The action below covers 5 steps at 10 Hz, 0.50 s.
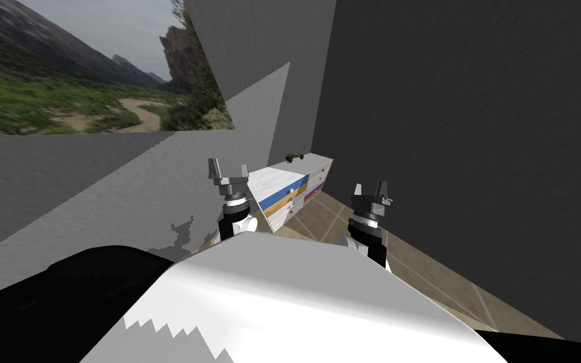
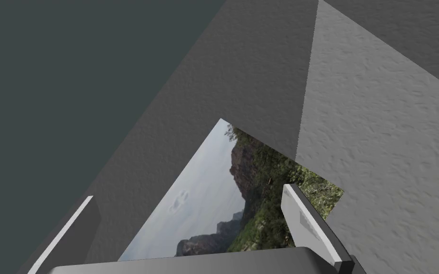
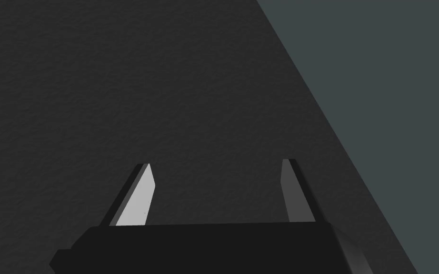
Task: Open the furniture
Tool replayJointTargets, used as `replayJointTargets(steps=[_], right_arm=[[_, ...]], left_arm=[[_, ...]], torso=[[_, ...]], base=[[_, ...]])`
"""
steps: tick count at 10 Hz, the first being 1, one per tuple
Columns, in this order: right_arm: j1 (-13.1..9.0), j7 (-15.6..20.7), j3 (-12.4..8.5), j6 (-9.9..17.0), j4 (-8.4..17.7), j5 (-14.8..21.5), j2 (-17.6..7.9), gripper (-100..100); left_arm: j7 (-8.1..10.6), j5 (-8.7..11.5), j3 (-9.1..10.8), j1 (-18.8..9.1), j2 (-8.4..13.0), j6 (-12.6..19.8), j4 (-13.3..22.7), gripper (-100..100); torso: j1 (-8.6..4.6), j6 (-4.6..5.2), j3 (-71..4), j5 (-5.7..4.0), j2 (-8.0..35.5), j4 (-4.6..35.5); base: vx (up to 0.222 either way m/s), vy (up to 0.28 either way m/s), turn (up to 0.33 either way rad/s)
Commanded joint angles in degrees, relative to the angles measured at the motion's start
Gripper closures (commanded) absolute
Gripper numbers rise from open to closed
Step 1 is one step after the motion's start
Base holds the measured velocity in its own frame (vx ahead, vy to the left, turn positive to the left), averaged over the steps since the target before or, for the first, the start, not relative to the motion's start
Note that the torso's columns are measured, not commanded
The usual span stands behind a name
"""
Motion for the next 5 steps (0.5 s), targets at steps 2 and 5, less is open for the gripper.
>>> replayJointTargets(steps=[2, 5], right_arm=[[0.0, 0.0, 0.0, 0.0, 0.0, 0.0, 0.0, 0], [0.0, 0.0, 0.0, 0.0, 0.0, 0.0, 0.0, 0]], left_arm=[[0.00, 0.0, 0.00, 0.0, 0.0, 0.0, 0.0, 0], [0.00, 0.0, 0.00, 0.0, 0.0, 0.0, 0.0, 0]], torso=[[0.00, 0.00, -12.0, 0.00, 6.0, 6.0], [0.00, 0.00, -36.9, 0.00, 18.5, 18.5]], base=[[0.000, 0.000, 0.000], [0.000, 0.000, 0.000]])
